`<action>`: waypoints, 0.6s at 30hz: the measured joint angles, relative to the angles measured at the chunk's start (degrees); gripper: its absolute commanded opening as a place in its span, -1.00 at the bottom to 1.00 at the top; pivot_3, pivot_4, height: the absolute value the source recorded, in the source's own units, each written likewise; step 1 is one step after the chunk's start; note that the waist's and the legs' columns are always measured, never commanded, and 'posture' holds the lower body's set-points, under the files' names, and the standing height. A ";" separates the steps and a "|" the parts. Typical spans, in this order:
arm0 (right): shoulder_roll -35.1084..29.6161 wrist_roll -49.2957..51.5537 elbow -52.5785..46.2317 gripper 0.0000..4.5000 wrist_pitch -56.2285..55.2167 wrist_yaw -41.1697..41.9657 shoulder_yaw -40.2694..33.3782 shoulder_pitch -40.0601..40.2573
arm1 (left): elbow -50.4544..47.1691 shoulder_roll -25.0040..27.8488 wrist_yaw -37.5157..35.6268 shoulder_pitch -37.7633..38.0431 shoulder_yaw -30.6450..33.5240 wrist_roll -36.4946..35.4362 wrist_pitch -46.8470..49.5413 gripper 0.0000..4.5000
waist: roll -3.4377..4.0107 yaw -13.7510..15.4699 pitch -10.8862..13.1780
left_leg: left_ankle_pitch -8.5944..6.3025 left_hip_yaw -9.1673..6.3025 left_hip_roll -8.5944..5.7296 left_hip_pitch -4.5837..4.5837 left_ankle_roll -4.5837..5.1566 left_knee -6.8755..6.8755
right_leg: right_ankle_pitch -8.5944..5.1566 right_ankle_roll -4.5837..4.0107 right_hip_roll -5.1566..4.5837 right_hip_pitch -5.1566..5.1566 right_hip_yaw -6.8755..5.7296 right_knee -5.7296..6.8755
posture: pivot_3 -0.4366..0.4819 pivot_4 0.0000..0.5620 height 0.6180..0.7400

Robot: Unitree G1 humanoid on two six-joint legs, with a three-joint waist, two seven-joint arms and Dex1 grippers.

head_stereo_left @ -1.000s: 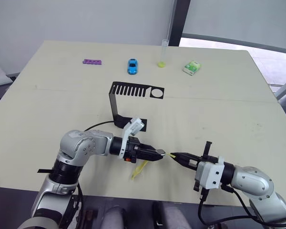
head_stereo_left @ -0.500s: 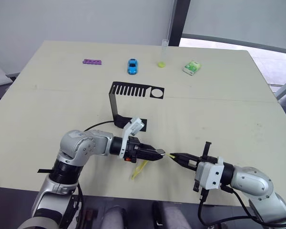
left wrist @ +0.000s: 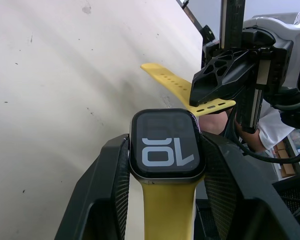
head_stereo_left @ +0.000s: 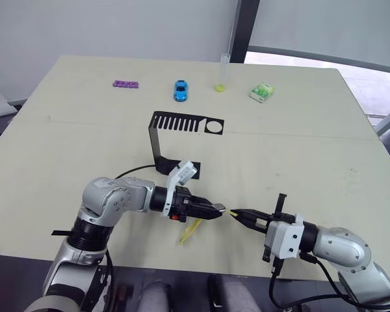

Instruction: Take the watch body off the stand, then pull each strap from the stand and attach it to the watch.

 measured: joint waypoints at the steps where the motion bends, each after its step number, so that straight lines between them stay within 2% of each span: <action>1: 0.00 0.00 0.00 -1.00 -0.08 0.00 0.00 0.00 | 0.00 0.00 0.00 0.00 0.00 0.00 0.00 -0.29 | 0.00 0.00 0.00 | 0.00 0.00 0.00 0.00 0.00 0.00 | 0.00 0.00 0.00 0.00 0.00 0.00 | -0.05 -0.47 1.00; 18: 0.01 -0.04 0.38 -1.00 -0.61 0.00 0.09 -0.32 | 0.00 0.04 0.08 0.00 0.01 0.01 -0.06 -0.29 | 0.00 0.00 0.00 | 0.00 0.00 0.00 0.00 0.00 0.00 | 0.00 0.00 0.00 0.00 0.00 0.00 | -0.05 -0.47 1.00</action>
